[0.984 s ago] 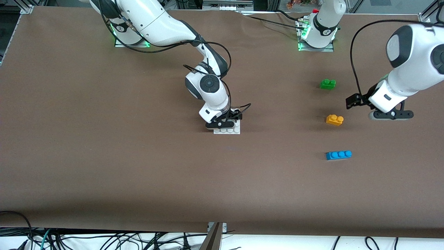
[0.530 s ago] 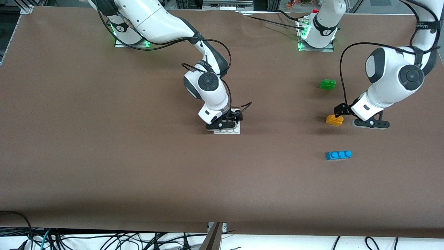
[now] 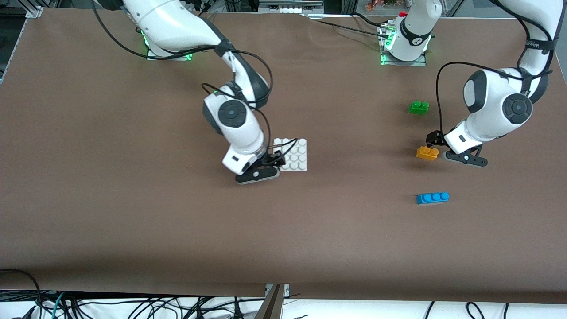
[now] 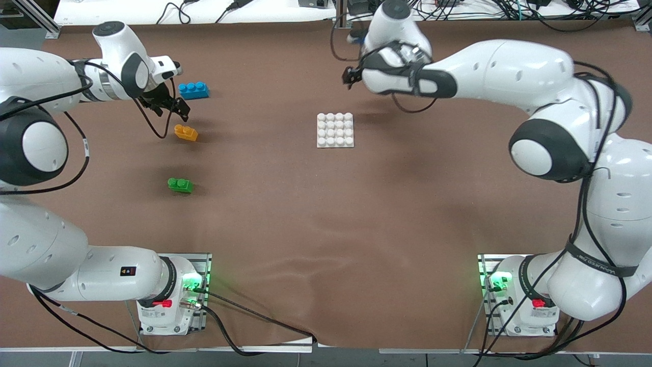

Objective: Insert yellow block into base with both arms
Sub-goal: 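Release the base plate while the left gripper reaches the yellow brick, then grasp the yellow brick with the left gripper while the right gripper withdraws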

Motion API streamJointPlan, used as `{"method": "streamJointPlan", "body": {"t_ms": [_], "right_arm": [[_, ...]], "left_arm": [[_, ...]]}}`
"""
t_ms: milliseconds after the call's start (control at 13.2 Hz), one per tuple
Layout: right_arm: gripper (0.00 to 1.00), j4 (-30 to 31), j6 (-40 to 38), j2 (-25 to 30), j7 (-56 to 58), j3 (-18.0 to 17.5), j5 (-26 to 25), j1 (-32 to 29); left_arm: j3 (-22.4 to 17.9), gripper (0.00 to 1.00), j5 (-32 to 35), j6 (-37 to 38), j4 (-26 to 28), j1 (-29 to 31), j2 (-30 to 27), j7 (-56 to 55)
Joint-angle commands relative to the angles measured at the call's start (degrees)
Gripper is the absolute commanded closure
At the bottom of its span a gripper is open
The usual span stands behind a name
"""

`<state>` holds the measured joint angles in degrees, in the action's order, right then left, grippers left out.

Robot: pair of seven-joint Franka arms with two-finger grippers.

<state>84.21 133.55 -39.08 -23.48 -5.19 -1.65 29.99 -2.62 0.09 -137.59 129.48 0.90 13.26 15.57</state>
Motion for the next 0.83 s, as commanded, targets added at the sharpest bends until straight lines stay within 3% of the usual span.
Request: {"method": "streamJointPlan", "body": {"t_ms": [0, 303, 757], "right_arm": [[0.0, 0.6, -4.1, 3.7, 4.3, -0.1, -0.4, -4.0], [0.0, 0.6, -10.2, 8.6, 9.6, 4.7, -0.3, -7.7], [0.0, 1.0, -23.0, 17.4, 12.2, 6.5, 0.4, -13.7]], "left_arm": [[0.1, 0.0, 0.6, -2.4, -0.2, 0.9, 2.8, 1.4], [0.1, 0.0, 0.4, -2.4, 0.2, 0.9, 4.1, 0.9], [0.1, 0.0, -4.4, -2.2, 1.6, 0.2, 3.3, 0.2]]}}
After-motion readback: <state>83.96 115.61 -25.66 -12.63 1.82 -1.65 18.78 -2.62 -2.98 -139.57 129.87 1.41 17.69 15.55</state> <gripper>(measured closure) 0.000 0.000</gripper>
